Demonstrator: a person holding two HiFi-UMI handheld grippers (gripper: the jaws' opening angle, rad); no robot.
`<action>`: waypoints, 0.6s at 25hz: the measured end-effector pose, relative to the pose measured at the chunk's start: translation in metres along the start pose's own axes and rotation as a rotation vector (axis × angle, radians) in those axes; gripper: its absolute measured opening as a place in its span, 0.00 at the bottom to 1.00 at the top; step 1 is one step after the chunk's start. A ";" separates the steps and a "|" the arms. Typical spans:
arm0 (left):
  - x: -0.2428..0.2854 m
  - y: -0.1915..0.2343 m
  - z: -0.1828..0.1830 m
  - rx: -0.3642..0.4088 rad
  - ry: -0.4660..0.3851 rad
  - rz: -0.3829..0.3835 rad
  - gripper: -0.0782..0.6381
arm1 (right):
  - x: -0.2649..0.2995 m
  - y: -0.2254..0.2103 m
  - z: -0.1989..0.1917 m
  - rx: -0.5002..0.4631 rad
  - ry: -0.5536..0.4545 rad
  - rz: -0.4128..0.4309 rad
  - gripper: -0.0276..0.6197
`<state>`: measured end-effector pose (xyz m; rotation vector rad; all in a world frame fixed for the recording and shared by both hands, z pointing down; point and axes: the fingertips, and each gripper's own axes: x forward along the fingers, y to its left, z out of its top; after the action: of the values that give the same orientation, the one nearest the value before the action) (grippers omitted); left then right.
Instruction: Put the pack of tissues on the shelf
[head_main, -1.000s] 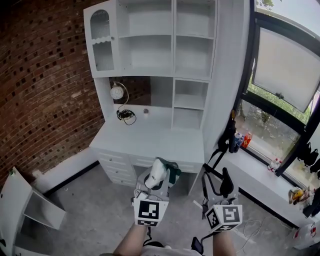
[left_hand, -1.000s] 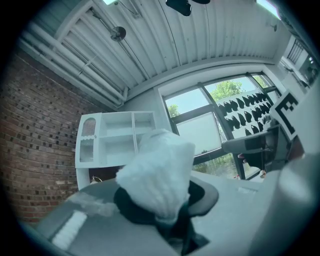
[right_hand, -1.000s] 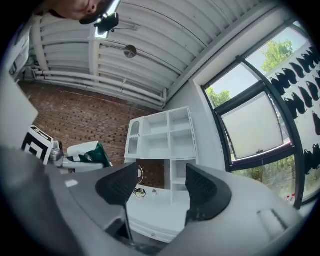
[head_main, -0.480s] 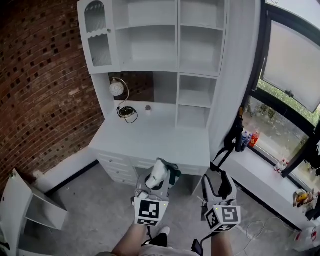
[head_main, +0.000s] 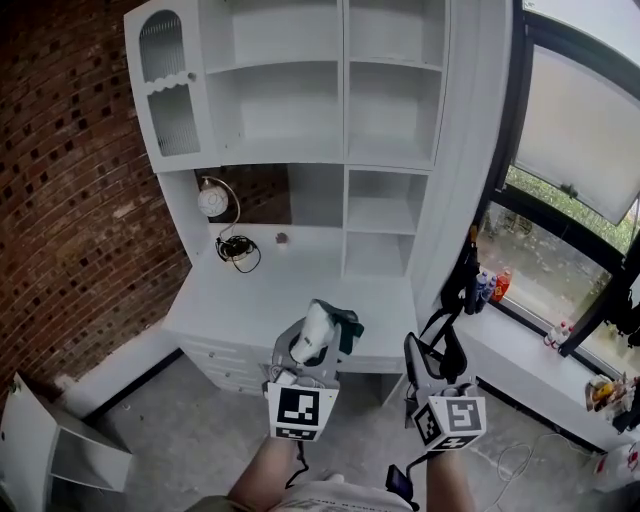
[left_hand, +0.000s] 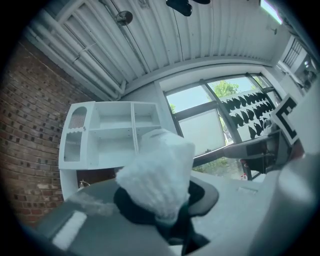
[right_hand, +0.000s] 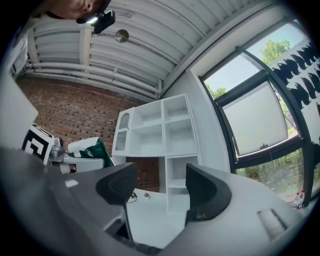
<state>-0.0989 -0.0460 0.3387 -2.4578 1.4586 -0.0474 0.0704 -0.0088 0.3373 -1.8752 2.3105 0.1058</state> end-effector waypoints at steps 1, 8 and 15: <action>0.005 0.005 -0.002 -0.003 -0.001 0.000 0.26 | 0.006 0.000 -0.001 -0.003 0.000 -0.002 0.49; 0.027 0.019 -0.032 -0.041 0.039 -0.005 0.26 | 0.031 -0.001 -0.027 0.003 0.054 -0.008 0.49; 0.055 0.023 -0.069 -0.060 0.109 0.010 0.25 | 0.055 -0.023 -0.068 0.045 0.135 -0.018 0.49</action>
<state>-0.1035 -0.1194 0.3923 -2.5317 1.5388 -0.1395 0.0764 -0.0771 0.3956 -1.9361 2.3601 -0.0761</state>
